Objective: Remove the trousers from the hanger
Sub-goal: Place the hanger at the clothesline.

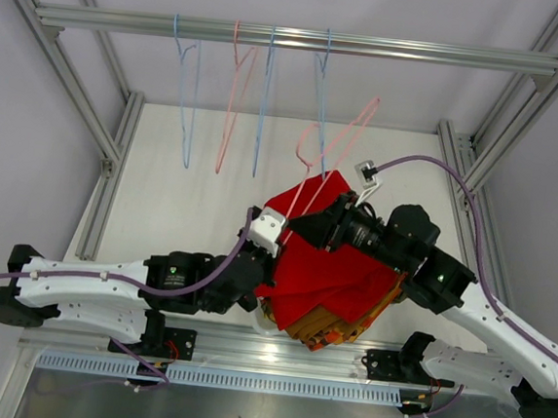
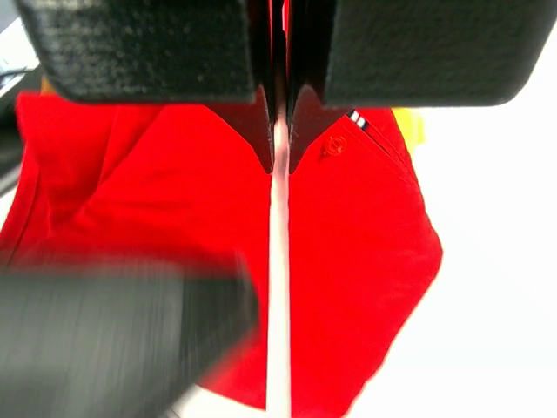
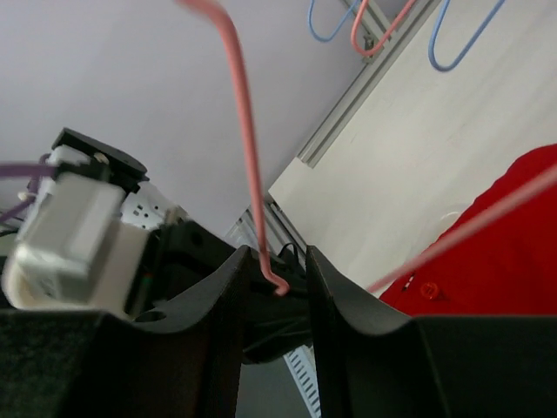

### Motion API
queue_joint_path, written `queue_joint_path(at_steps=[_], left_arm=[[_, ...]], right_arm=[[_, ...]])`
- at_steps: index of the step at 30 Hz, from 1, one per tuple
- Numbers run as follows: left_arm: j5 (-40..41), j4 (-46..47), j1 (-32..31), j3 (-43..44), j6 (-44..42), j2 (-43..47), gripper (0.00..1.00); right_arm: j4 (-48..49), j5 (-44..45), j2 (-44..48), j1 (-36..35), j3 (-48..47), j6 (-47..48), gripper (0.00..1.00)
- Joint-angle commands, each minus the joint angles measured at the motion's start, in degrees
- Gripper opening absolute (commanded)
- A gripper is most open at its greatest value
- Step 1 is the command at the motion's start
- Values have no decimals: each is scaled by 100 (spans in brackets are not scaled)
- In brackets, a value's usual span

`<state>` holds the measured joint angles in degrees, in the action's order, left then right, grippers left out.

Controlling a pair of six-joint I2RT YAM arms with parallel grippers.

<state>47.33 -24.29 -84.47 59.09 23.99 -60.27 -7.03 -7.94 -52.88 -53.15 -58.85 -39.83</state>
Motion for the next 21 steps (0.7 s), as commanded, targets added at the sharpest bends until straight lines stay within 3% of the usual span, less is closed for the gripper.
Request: queue_joint_path(at_steps=[1,21], left_arm=[[681,-216,-17,428,510,68,1],[540,-225,-17,516,932,59,1]], right_arm=[[307,434,68,-231,102,99,36],[957,794,6,-557,5,380,33]])
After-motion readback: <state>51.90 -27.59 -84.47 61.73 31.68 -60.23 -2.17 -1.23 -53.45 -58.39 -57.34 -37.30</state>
